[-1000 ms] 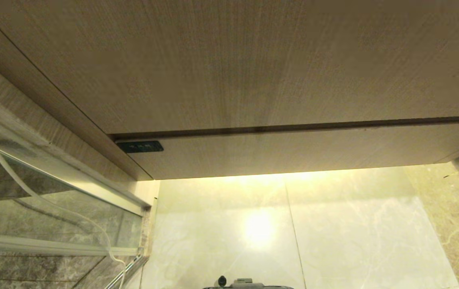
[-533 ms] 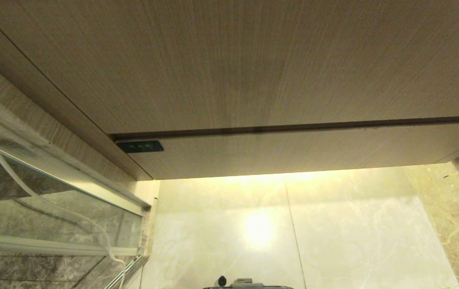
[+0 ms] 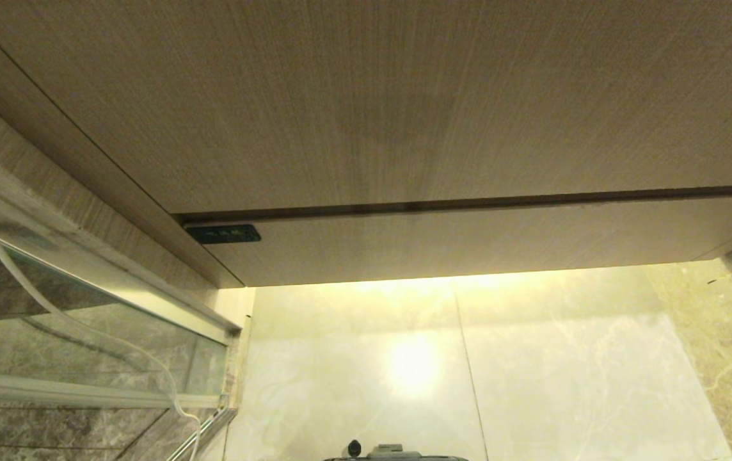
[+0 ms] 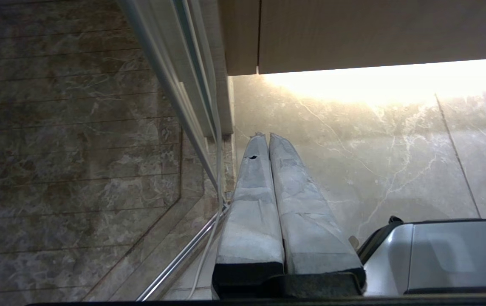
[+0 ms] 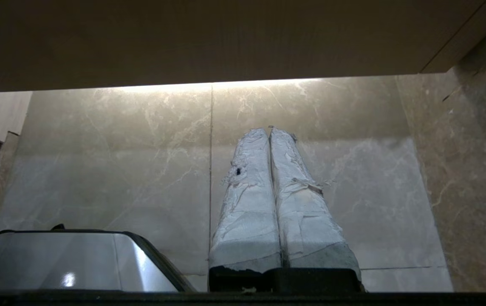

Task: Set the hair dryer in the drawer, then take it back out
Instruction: Pull open the drawer

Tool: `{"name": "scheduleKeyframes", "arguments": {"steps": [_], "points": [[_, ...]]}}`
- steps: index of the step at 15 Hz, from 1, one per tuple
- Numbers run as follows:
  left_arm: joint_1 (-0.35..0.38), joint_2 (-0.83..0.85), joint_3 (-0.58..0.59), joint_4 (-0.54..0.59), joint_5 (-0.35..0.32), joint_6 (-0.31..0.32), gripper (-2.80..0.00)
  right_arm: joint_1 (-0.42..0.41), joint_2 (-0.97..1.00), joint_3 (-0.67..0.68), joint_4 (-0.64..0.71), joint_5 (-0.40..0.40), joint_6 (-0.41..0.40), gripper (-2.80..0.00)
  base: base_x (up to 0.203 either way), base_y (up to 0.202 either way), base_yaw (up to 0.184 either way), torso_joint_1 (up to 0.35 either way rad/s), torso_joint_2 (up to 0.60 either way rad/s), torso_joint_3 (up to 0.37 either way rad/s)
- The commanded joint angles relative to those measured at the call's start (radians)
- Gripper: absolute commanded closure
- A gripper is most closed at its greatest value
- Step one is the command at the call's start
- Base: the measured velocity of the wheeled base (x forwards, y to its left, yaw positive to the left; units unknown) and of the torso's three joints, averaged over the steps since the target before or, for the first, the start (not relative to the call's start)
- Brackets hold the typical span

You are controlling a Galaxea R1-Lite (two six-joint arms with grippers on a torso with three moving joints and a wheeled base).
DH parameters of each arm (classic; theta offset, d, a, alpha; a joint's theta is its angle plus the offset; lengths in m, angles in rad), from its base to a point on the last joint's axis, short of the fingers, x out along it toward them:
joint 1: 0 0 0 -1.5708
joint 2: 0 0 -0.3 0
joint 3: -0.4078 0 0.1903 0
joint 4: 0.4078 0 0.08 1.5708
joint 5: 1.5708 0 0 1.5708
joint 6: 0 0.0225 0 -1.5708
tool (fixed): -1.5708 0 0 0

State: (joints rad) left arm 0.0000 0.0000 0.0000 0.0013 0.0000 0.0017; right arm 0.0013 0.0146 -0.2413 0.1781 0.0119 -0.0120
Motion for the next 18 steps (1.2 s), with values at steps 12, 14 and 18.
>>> {"name": "scheduleKeyframes", "arguments": {"steps": [12,14,18], "points": [[0.000,0.000,0.000,0.000,0.000,0.000,0.00,0.078,0.820,-0.697,0.547,0.044,-0.193,0.00,0.000,0.000,0.000,0.000,0.00,0.000],[0.000,0.000,0.000,0.000,0.000,0.000,0.00,0.082,0.904,-0.682,0.503,0.045,-0.264,0.00,0.000,0.000,0.000,0.000,0.00,0.000],[0.000,0.000,0.000,0.000,0.000,0.000,0.00,0.092,1.068,-0.555,0.327,0.052,-0.360,0.00,0.000,0.000,0.000,0.000,0.00,0.000]]}}
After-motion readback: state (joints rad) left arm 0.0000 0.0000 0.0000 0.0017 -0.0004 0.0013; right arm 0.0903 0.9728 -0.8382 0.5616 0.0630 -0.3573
